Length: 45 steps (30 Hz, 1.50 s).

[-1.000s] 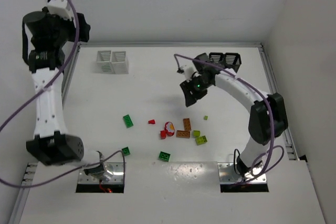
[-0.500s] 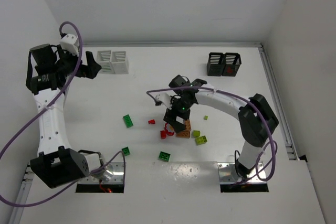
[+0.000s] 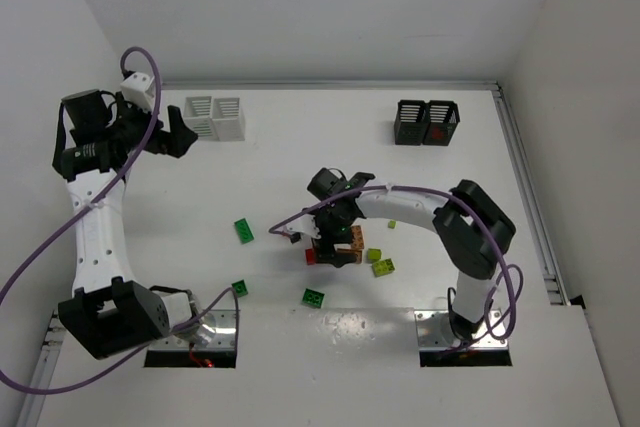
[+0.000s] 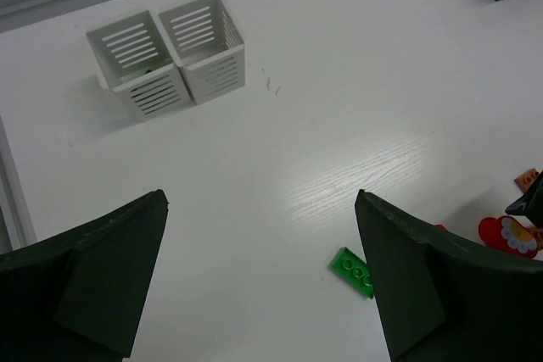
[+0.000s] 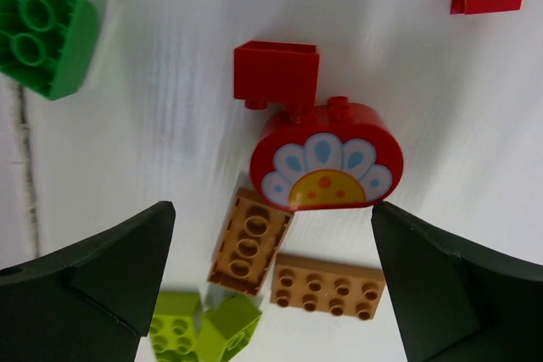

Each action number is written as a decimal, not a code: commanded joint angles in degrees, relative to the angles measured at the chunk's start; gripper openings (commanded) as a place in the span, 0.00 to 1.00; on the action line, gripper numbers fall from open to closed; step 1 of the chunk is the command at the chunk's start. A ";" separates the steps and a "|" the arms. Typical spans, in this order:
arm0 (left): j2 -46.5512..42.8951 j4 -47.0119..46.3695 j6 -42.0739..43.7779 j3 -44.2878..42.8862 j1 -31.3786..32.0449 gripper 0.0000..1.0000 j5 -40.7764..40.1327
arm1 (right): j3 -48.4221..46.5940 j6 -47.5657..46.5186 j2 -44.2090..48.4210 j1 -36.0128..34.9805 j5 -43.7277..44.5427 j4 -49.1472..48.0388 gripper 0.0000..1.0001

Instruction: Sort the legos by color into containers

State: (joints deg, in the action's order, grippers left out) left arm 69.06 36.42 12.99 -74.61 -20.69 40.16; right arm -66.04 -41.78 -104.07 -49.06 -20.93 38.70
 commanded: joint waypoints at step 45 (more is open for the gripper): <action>-2.44 -6.27 1.68 6.05 -1.20 0.99 2.28 | -8.40 13.73 10.37 1.42 6.51 -1.70 0.36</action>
State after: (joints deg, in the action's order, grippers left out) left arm 68.88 33.74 14.90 -68.79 -21.10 40.21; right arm -73.52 -34.96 -100.66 -49.36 -15.99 38.87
